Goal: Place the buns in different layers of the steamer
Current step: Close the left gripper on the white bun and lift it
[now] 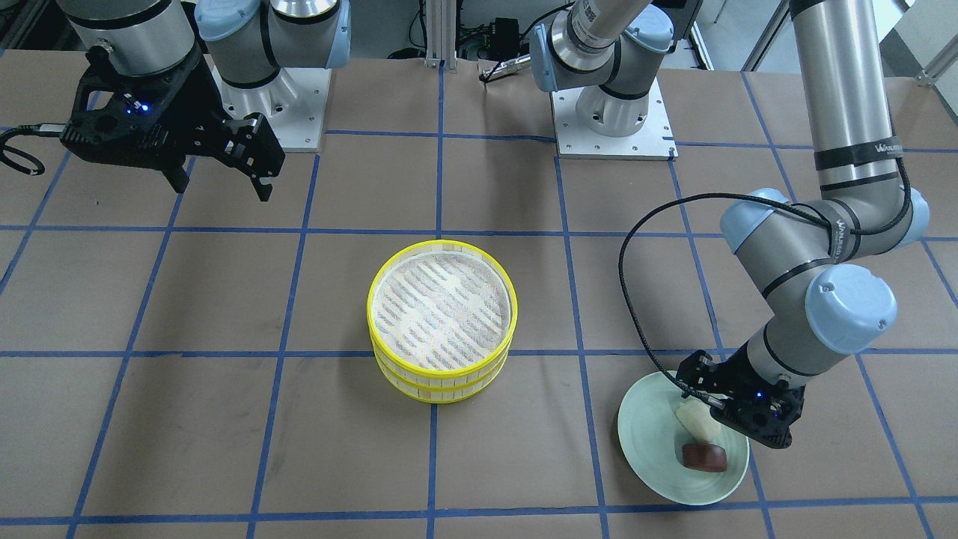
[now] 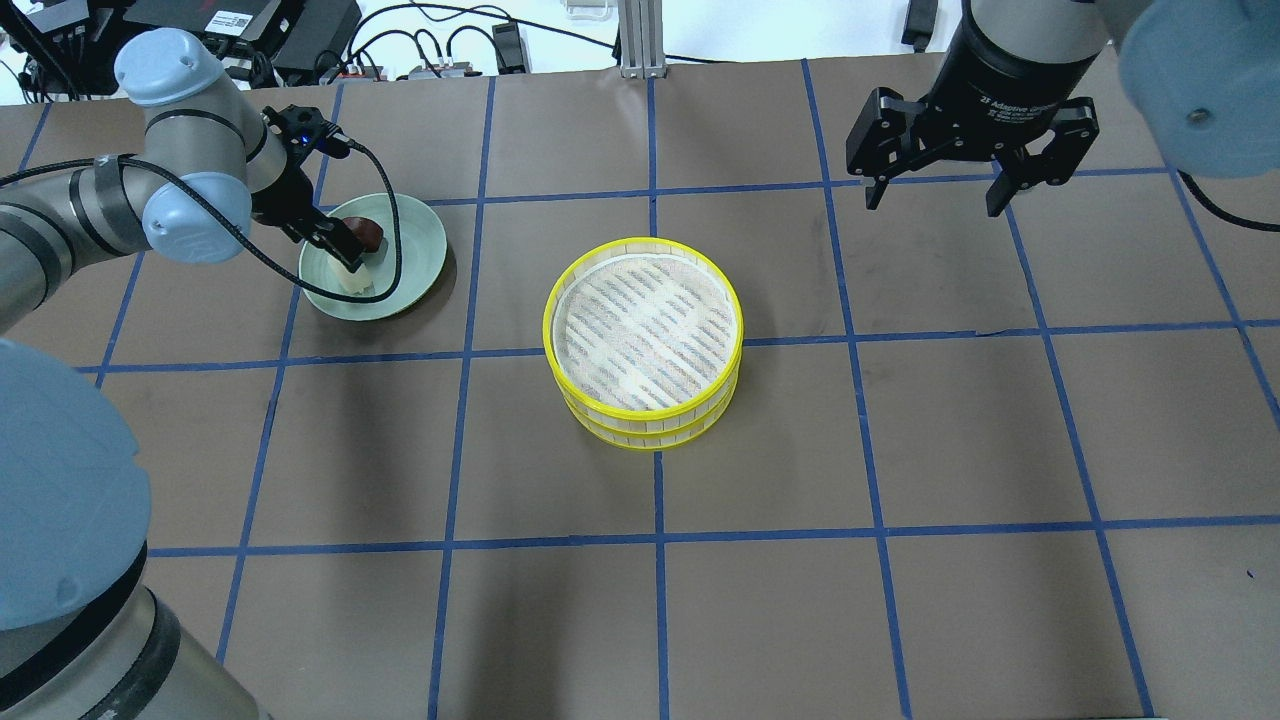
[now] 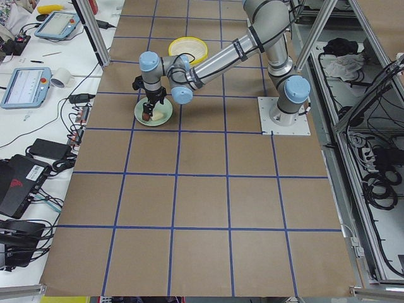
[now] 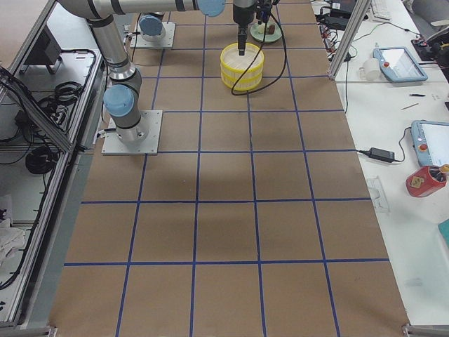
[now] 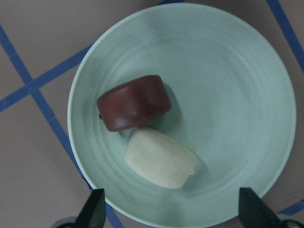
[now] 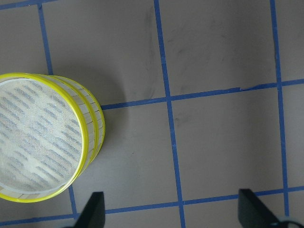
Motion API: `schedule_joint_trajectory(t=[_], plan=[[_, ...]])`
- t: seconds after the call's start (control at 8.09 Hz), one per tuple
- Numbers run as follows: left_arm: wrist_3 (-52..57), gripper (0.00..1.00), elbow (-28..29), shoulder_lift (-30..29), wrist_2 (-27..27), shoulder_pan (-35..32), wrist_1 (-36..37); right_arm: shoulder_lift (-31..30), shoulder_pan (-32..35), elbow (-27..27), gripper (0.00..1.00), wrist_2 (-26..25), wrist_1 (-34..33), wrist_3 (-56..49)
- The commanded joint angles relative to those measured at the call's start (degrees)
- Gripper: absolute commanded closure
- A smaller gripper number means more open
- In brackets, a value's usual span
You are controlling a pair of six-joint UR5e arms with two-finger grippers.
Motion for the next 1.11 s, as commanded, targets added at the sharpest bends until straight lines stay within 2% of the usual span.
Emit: schedule_joint_trajectory(t=[0.0, 0.49, 0.62, 0.74, 0.87, 0.99], plan=[[1.0, 0.00, 0.2, -2.1, -0.4, 0.1, 3.8, 0.0, 0.0, 0.0, 0.00, 0.0, 0.0, 0.0], [0.7, 0.01, 0.2, -4.3, -0.8, 0.1, 5.9, -0.1, 0.0, 0.0, 0.00, 0.0, 0.2, -0.1], [0.7, 0.12, 0.2, -4.7, -0.8, 0.1, 5.9, -0.2, 0.1, 0.0, 0.00, 0.0, 0.3, 0.0], [0.7, 0.17, 0.2, -4.8, -0.9, 0.1, 5.9, -0.2, 0.1, 0.0, 0.00, 0.0, 0.2, -0.1], [0.6, 0.29, 0.2, -4.8, -1.2, 0.1, 5.9, -0.2, 0.1, 0.0, 0.00, 0.0, 0.3, 0.0], [0.5, 0.47, 0.2, -4.8, -1.8, 0.1, 5.9, -0.2, 0.1, 0.0, 0.00, 0.0, 0.3, 0.0]])
